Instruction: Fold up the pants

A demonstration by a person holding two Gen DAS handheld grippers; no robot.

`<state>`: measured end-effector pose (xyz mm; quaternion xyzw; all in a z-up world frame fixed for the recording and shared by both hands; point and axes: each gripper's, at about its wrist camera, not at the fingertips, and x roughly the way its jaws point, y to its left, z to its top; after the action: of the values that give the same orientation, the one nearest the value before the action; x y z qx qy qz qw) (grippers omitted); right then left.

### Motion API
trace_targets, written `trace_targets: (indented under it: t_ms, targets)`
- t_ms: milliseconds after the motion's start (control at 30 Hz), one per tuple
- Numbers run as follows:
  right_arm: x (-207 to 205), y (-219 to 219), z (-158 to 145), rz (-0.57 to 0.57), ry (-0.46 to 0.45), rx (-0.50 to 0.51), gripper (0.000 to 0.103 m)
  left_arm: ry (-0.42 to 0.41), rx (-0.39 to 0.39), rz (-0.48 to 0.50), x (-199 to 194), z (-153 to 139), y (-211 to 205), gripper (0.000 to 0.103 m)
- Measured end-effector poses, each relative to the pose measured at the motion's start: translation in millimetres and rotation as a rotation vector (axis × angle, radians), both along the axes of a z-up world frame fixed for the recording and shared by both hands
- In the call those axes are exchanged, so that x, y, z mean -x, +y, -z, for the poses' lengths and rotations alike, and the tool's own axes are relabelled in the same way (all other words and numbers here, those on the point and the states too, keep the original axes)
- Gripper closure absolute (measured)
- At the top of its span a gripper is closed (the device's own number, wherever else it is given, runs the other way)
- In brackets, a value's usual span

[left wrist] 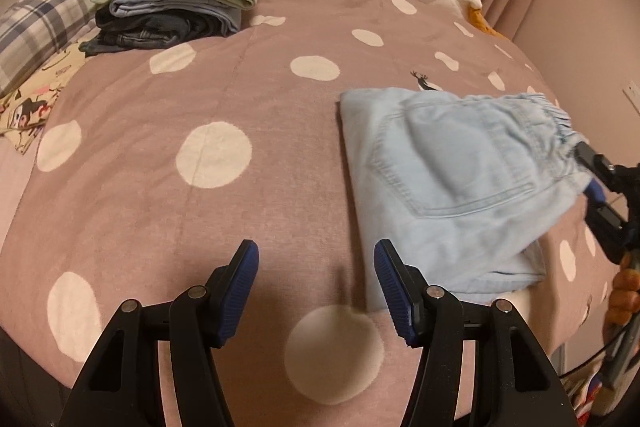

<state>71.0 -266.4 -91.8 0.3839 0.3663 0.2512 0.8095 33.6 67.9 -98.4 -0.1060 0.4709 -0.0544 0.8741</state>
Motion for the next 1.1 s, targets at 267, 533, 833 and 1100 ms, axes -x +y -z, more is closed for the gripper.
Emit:
trace_targets:
  t_ms: [267, 533, 833, 1100]
  targets:
    - [15.0, -31.6, 22.8, 0.068, 0.068, -0.014, 0.083, 0.019, -0.014, 0.016, -1.2, 5.7, -5.7, 0.044]
    - [13.4, -42.2, 76.5, 0.122, 0.231, 0.06, 0.079, 0.026, -0.031, 0.017, -5.2, 6.8, -9.8, 0.044]
    - [22.0, -40.9, 42.3, 0.155, 0.122, 0.347, 0.062, 0.002, -0.056, 0.052, -17.6, 2.8, -21.5, 0.044]
    - [31.0, 31.9, 7.5, -0.095, -0.179, 0.503, 0.079, -0.081, -0.095, 0.12, -56.0, -9.7, -52.6, 0.044]
